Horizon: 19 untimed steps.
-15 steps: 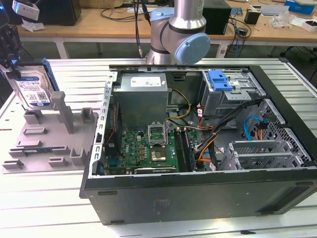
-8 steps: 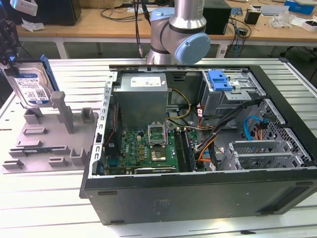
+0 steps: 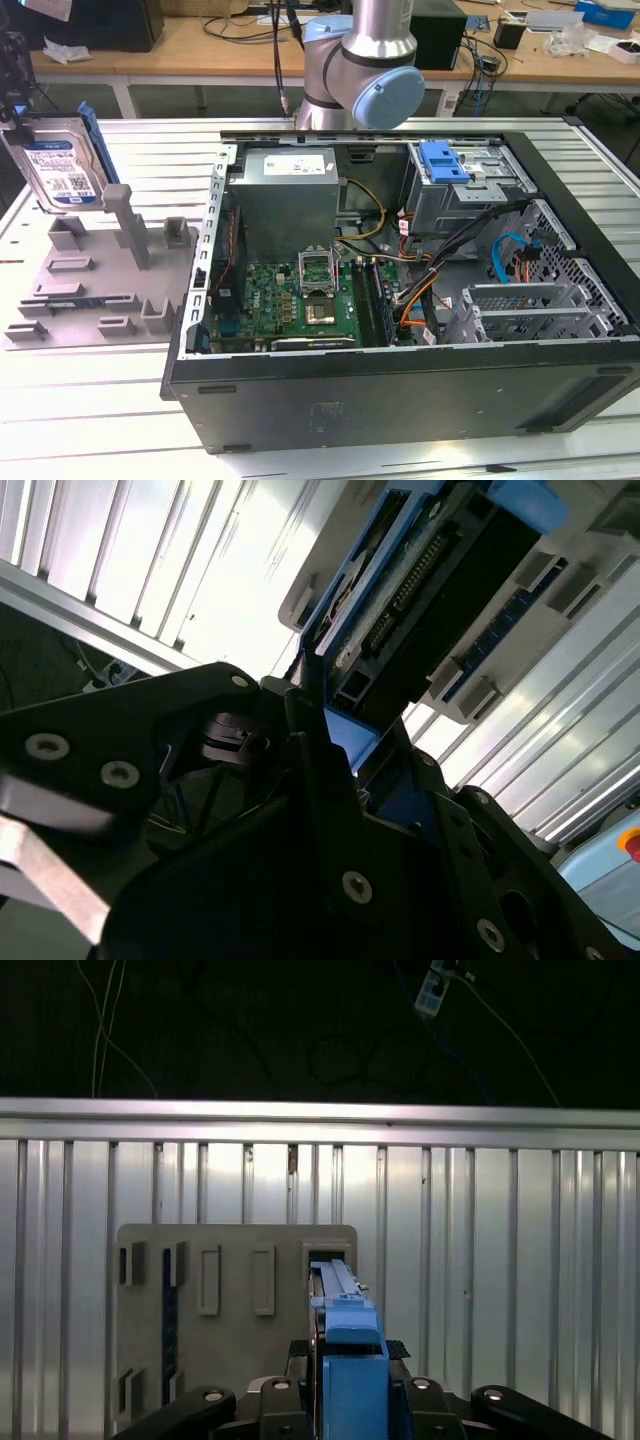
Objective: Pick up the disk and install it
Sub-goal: 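Pick up the disk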
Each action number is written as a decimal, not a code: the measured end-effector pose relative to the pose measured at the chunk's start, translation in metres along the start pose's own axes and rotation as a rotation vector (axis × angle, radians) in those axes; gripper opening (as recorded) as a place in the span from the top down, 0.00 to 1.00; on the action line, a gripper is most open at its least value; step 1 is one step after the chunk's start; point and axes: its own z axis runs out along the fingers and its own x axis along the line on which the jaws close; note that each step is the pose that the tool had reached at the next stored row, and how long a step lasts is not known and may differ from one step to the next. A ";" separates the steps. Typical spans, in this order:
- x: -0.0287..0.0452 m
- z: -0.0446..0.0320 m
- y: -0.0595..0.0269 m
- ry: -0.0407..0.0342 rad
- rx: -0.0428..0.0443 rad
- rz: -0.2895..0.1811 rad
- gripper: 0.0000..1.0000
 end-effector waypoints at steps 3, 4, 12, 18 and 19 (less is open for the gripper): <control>0.0000 -0.0054 0.0001 0.0000 0.0000 0.000 0.63; -0.0001 -0.0080 0.0002 0.0000 0.0000 0.000 0.63; -0.0002 -0.0233 0.0007 0.0000 0.0000 0.000 0.63; -0.0003 -0.0355 0.0010 0.0000 0.0000 0.000 0.63; -0.0003 -0.0367 0.0010 0.0000 0.0000 0.000 0.63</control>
